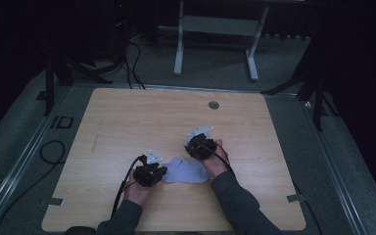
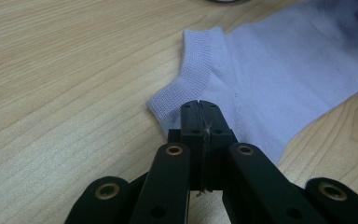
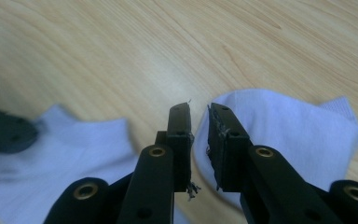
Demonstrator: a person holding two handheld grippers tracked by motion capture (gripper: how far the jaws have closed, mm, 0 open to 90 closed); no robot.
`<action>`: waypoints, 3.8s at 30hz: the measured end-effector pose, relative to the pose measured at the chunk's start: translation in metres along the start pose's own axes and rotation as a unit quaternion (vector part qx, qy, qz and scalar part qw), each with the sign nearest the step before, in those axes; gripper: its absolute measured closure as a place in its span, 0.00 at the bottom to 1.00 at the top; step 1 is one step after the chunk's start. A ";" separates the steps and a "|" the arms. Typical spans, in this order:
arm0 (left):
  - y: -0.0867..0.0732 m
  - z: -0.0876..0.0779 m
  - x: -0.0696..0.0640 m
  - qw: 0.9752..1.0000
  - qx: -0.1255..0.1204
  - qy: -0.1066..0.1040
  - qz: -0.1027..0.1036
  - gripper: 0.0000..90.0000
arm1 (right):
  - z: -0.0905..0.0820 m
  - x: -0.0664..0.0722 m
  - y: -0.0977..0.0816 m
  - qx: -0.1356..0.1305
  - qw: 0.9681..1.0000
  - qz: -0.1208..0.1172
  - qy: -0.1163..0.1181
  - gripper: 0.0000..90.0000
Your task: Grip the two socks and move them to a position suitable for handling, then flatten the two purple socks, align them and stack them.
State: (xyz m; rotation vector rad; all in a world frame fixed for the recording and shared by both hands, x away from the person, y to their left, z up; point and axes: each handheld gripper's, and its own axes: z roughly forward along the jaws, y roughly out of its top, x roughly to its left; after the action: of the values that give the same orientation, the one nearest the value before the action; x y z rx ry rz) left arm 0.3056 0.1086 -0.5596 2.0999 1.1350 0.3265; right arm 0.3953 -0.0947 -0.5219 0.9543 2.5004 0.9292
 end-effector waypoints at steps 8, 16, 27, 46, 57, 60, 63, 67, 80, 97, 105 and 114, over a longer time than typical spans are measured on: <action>0.000 0.000 0.000 1.000 0.000 0.000 -0.001 0.99 | 0.024 0.000 0.010 0.030 1.000 0.000 -0.008 0.88; 0.000 0.000 0.000 1.000 0.000 0.000 -0.001 0.99 | 0.038 -0.001 0.009 0.061 0.998 0.014 -0.031 0.96; 0.000 0.000 0.000 1.000 0.000 -0.002 0.000 0.99 | 0.037 -0.004 0.006 0.053 0.997 0.059 -0.014 0.99; 0.000 0.000 0.000 1.000 -0.003 -0.003 -0.001 0.98 | -0.013 -0.016 0.014 -0.010 0.997 0.072 -0.011 0.99; 0.000 0.000 0.000 1.000 -0.002 -0.002 0.002 0.98 | -0.039 -0.041 0.003 -0.036 0.994 0.105 -0.001 0.99; 0.000 0.000 0.000 1.000 -0.002 -0.002 0.002 0.98 | -0.043 -0.046 0.000 -0.039 0.993 0.113 -0.003 0.99; 0.000 0.000 0.000 1.000 -0.002 -0.002 0.002 0.98 | -0.045 -0.052 -0.004 -0.043 0.992 0.120 -0.007 0.99; 0.000 0.000 0.000 1.000 -0.002 -0.002 0.001 0.98 | -0.050 -0.058 -0.007 -0.049 0.990 0.130 -0.014 0.99; 0.000 0.001 0.000 1.000 -0.003 -0.002 0.001 0.98 | -0.059 -0.077 -0.023 -0.054 0.986 0.154 -0.035 0.99; 0.000 0.001 0.000 1.000 -0.003 -0.003 0.000 0.98 | -0.067 -0.087 -0.041 -0.052 0.983 0.170 -0.046 0.99; -0.001 0.001 0.000 1.000 -0.004 -0.003 0.000 0.98 | -0.070 -0.092 -0.060 -0.043 0.979 0.190 -0.052 0.99; -0.001 0.001 0.000 1.000 -0.005 -0.003 -0.001 0.98 | -0.078 -0.096 -0.075 -0.029 0.979 0.183 -0.085 0.88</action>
State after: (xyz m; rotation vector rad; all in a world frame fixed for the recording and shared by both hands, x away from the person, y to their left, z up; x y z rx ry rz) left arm 0.3056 0.1083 -0.5606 2.0903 1.1286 0.3239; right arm 0.3921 -0.2389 -0.5086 1.4419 2.1828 0.9704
